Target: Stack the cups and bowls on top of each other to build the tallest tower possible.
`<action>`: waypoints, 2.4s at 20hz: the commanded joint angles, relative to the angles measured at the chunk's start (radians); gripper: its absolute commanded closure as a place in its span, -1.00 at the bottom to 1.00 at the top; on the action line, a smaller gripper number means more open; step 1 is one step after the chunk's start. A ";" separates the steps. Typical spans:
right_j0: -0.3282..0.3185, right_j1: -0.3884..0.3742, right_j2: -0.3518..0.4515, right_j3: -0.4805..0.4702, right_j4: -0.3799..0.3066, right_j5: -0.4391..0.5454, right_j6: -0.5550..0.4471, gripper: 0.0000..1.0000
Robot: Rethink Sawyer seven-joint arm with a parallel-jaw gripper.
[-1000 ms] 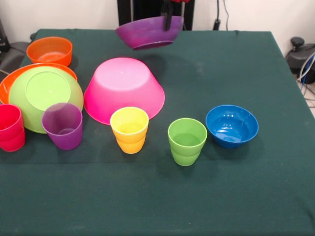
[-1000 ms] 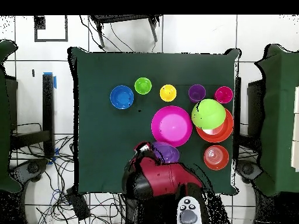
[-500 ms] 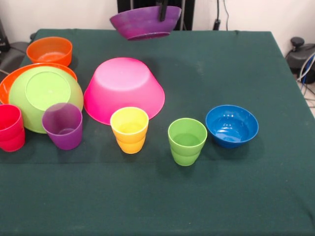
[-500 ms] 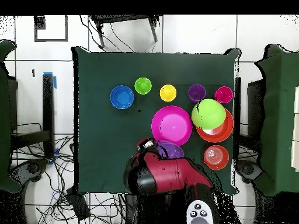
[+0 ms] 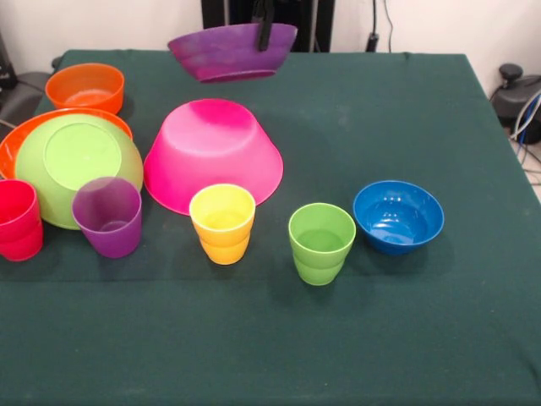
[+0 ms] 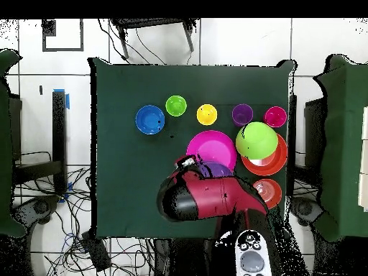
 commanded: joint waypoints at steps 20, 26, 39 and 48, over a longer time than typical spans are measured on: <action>0.117 0.377 -0.112 -0.416 -0.069 0.002 -0.024 1.00; 0.126 0.393 -0.126 -0.406 -0.045 -0.029 -0.026 1.00; 0.164 0.453 -0.141 -0.420 0.013 -0.069 0.028 1.00; 0.190 0.474 -0.148 -0.435 0.050 -0.066 0.063 1.00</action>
